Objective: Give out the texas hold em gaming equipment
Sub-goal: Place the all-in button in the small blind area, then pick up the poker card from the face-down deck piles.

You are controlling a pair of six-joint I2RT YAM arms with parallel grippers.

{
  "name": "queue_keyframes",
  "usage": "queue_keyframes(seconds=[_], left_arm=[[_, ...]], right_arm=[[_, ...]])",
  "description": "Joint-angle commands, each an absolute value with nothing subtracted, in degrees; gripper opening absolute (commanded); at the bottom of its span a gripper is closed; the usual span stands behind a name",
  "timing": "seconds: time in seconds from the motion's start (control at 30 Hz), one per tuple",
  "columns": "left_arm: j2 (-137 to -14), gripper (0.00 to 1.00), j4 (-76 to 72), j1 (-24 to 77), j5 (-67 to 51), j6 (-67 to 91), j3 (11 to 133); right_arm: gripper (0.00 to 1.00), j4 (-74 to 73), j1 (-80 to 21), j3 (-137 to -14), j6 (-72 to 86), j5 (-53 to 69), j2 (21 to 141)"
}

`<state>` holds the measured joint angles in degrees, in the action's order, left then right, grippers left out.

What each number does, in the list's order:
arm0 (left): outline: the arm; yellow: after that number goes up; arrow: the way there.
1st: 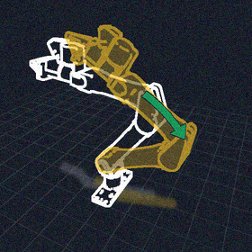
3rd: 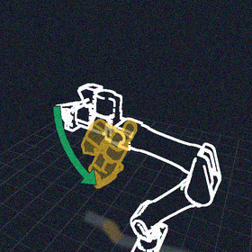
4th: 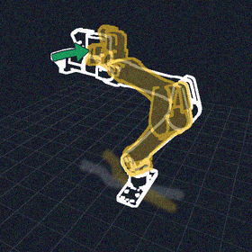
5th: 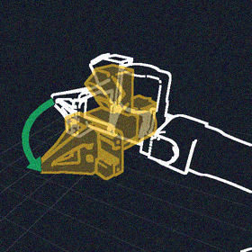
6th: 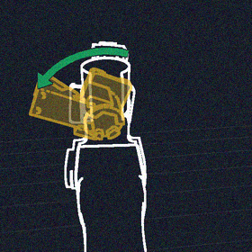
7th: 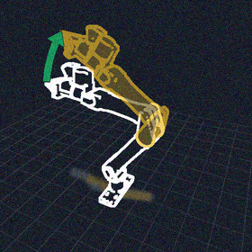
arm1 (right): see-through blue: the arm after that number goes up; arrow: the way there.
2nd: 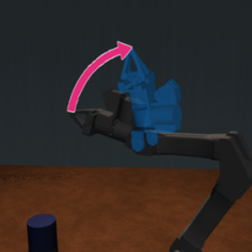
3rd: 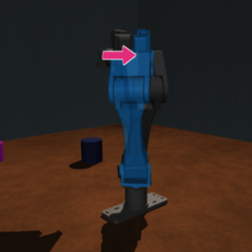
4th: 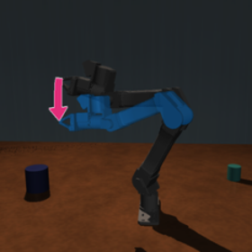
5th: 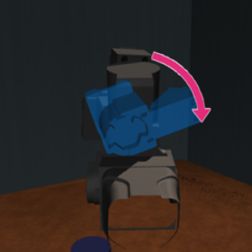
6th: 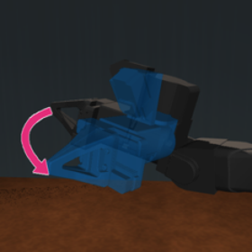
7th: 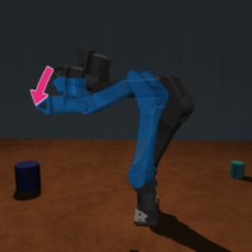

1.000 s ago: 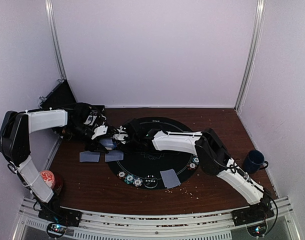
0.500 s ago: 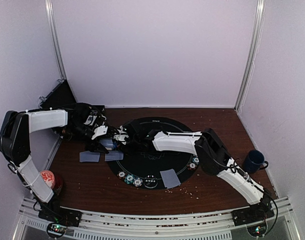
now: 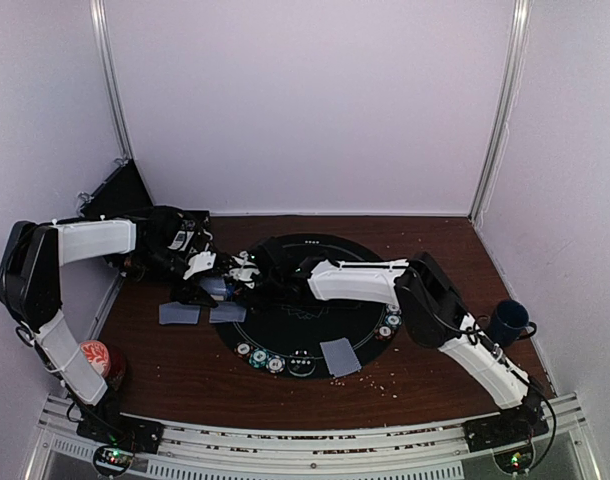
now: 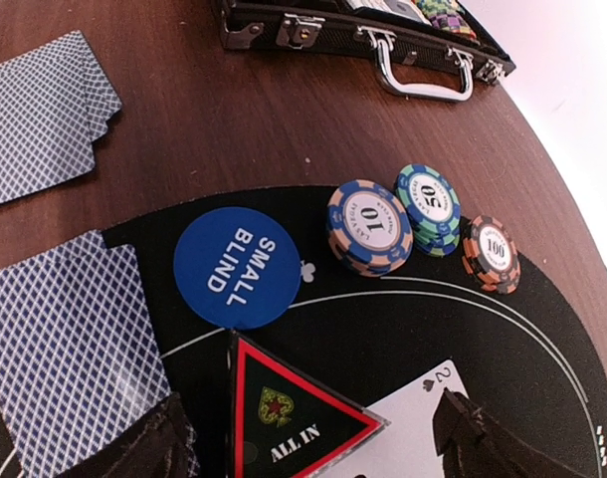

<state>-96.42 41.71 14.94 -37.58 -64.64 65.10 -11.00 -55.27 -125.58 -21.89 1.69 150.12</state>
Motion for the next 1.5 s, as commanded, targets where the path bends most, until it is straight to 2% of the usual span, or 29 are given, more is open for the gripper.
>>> queue_keyframes(seconds=[0.0,0.1,0.33,0.57,0.67,0.83,1.0,1.33,1.47], left_arm=[[-96.95,0.42,41.40,14.41,-39.33,-64.68,66.80],[-97.13,0.42,41.23,14.40,-39.37,-64.37,66.96],[-97.25,0.42,40.25,14.41,-39.59,-63.49,66.89],[-97.21,0.42,38.81,14.40,-40.43,-61.71,66.94],[-97.33,0.42,38.24,14.46,-40.67,-60.94,66.93],[-97.42,0.42,37.18,15.31,-40.79,-59.41,66.76],[-97.19,0.42,35.45,18.01,-39.68,-57.56,65.65],[-96.51,0.42,30.82,24.54,-36.76,-53.89,61.80],[-96.08,0.42,30.76,25.09,-37.01,-54.01,61.35]], right_arm=[[0.92,-9.78,-55.50,-122.50,-18.71,1.49,142.43],[1.00,-7.91,-55.44,-120.20,-16.53,1.09,139.67],[1.00,-7.81,-55.05,-117.54,-9.07,-5.62,134.46],[1.00,-4.09,-53.58,-104.18,4.12,-7.29,124.93],[1.00,-3.43,-52.08,-98.11,11.90,-3.24,121.40],[1.00,11.20,-50.81,-81.99,22.79,10.65,113.87],[1.00,24.76,-50.93,-72.06,32.54,19.57,111.56],[0.98,37.57,-53.43,-68.39,41.63,23.81,114.89],[0.95,37.83,-53.78,-69.77,42.54,24.54,116.85]])
